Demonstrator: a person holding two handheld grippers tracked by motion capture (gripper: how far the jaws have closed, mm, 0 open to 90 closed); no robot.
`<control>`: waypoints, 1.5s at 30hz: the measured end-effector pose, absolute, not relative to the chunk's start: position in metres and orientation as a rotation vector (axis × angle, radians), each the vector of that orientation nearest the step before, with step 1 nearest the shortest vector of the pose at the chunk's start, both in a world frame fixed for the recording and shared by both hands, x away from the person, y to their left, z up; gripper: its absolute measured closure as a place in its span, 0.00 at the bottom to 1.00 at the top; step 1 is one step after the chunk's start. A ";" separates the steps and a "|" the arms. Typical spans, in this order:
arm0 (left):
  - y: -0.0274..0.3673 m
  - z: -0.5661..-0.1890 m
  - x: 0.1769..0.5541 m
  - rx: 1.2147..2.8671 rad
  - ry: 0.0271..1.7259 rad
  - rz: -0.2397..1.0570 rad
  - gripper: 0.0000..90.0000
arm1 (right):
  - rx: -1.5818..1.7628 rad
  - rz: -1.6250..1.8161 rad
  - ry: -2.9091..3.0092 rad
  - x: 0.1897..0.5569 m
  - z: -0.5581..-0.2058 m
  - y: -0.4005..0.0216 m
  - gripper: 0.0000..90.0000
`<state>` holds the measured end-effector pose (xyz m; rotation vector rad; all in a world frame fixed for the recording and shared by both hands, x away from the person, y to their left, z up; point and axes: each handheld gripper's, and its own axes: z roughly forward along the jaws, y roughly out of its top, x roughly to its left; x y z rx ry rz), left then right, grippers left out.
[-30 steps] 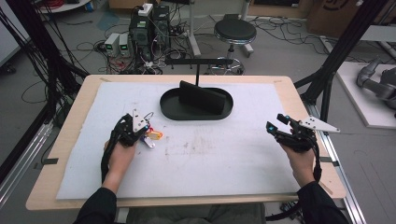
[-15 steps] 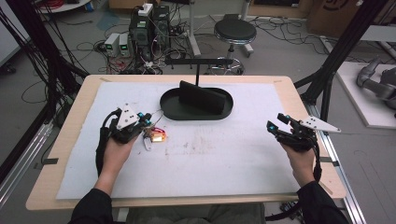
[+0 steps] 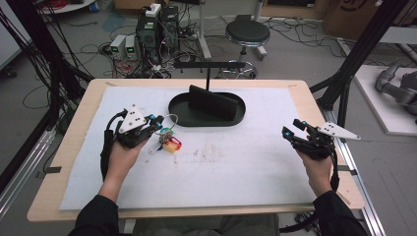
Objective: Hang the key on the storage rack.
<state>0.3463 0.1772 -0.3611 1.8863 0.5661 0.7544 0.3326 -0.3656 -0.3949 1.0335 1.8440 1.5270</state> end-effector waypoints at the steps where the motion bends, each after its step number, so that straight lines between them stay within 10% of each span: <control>1: 0.177 -0.360 0.346 1.885 0.558 0.752 0.96 | 1.038 1.528 1.844 0.332 -0.395 -0.366 0.43; 45: 0.165 -0.295 0.384 1.717 0.473 0.708 0.96 | 1.056 1.540 1.822 0.333 -0.395 -0.369 0.45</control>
